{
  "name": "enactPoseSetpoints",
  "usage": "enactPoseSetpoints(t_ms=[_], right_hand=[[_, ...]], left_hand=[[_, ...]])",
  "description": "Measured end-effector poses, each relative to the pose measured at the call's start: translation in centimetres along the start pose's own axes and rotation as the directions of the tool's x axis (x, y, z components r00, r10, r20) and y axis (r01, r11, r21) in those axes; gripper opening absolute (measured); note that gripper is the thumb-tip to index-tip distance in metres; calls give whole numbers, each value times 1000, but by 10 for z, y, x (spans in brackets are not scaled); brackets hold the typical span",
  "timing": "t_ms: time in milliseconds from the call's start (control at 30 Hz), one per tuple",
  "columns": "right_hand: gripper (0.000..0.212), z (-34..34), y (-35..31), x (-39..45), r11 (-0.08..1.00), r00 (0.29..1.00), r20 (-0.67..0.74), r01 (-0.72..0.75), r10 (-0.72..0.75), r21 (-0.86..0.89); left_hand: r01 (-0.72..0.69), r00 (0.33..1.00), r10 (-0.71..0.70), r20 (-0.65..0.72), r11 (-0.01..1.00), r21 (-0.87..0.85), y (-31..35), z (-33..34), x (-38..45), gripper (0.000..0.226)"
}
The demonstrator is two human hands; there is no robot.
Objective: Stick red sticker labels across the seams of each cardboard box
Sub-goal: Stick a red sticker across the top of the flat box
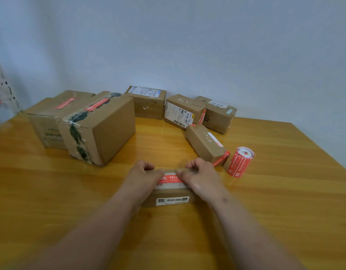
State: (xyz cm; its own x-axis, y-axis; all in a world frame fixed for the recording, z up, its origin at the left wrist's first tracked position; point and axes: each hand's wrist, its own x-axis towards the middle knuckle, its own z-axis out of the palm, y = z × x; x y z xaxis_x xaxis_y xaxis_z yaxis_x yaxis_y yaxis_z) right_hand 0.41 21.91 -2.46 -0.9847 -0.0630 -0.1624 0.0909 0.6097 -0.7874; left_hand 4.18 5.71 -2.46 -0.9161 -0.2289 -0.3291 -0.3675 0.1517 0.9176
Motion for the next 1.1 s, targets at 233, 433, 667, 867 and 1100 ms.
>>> enactPoseSetpoints(t_ms=[233,433,667,867,1100], right_hand=[[16,-5,2,-2,983,998,32,-67,62,172],[34,6,-2,-2,997,999,-40,-17,14,-71],[28,-10,5,-11,991,992,130,-23,6,132],[31,-13,5,-12,940,983,173,-116,62,320],[46,-16,1,-15,945,978,207,-68,1,319]], left_hand=[[8,999,-6,47,1000,-25,-1,-4,0,19],[-20,995,47,-83,956,294,3,4,-4,54],[35,994,-35,99,999,-1,2,-12,-4,42],[76,982,-58,182,993,-94,4,-19,-10,35],[-250,959,160,235,869,427,-7,-27,-7,61]])
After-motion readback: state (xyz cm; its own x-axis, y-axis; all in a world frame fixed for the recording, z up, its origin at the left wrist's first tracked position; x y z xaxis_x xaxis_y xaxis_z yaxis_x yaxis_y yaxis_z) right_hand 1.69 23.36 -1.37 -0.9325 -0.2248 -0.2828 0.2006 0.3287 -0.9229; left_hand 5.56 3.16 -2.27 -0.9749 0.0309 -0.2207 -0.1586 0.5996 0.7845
